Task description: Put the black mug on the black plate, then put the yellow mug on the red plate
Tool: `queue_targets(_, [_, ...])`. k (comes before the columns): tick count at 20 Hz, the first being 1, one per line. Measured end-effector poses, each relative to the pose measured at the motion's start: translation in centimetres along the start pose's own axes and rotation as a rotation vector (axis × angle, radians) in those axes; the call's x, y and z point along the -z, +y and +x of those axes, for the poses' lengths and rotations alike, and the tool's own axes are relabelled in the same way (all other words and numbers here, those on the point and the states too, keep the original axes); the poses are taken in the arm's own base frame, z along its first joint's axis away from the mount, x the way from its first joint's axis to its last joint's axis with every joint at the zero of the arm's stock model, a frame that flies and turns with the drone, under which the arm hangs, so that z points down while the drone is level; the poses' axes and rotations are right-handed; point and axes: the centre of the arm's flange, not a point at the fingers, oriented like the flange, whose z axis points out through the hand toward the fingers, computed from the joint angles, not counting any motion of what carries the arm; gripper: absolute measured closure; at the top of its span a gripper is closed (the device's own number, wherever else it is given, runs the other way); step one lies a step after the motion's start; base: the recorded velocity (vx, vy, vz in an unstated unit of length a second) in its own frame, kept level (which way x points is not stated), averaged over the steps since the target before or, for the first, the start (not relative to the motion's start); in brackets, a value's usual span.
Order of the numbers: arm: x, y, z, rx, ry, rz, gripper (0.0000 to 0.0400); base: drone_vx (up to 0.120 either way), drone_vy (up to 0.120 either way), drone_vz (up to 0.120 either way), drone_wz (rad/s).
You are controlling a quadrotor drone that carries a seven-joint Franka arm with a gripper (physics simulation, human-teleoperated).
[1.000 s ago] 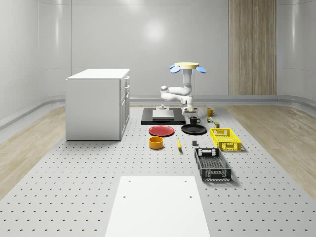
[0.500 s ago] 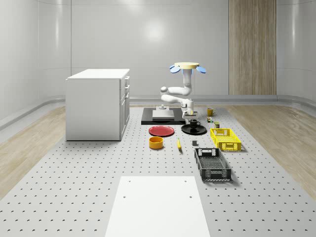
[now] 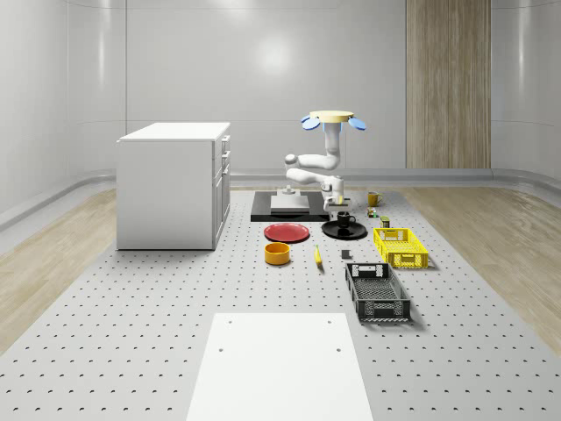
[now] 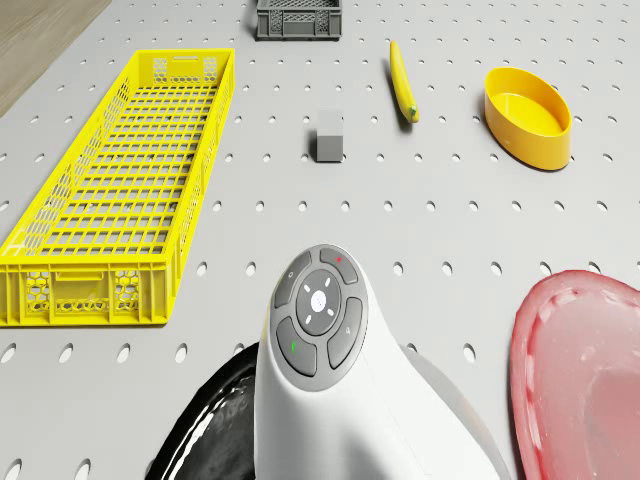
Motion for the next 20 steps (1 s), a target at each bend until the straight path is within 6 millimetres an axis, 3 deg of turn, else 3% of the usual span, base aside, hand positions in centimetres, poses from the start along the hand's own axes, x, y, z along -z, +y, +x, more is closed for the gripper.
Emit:
queue_targets(2, [0.9,0.0,0.0,0.000,0.000,0.000,0.0017,0.000,0.000,0.020,0.000])
queue_targets(9, [3.0,0.0,0.0,0.000,0.000,0.000,0.0003,-0.006,0.029,0.120,0.000])
queue_targets(13, [3.5,0.0,0.0,0.000,0.000,0.000,0.0001,-0.120,0.120,0.110,0.000])
queue_targets(20, [3.8,0.0,0.0,0.000,0.000,0.000,0.0000,-0.120,0.120,0.000,0.000])
